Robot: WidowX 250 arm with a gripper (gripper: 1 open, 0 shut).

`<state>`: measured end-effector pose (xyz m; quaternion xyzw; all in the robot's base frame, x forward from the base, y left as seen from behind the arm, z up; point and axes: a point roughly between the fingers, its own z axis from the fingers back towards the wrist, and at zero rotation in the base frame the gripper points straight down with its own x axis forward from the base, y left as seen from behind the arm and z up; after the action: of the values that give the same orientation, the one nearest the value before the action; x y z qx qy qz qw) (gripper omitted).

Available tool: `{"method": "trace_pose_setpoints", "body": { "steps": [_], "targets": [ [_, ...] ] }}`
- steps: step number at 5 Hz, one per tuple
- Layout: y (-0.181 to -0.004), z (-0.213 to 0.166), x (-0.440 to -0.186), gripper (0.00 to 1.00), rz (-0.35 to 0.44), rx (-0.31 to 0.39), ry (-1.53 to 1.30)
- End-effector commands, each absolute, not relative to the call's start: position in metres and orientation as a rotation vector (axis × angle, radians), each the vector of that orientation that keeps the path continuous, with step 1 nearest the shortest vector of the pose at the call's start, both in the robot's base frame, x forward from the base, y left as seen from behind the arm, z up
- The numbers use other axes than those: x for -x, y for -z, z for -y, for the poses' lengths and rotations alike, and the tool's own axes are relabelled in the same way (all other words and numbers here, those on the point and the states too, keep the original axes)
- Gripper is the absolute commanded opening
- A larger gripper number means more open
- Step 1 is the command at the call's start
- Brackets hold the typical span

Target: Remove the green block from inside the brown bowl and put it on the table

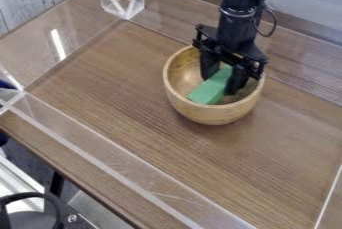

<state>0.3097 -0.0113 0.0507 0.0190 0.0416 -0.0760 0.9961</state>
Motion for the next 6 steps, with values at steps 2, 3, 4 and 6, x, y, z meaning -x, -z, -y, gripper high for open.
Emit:
{"method": "trace_pose_setpoints", "body": {
  "steps": [2, 3, 4, 6],
  "targets": [
    [-0.084, 0.005, -0.326, 0.00, 0.028, -0.035, 0.138],
    [-0.093, 0.005, -0.326, 0.00, 0.062, -0.026, 0.125],
    [-0.113, 0.006, -0.328, 0.00, 0.125, -0.015, 0.106],
    [-0.129, -0.003, -0.340, 0.00, 0.175, -0.039, 0.070]
  ]
}}
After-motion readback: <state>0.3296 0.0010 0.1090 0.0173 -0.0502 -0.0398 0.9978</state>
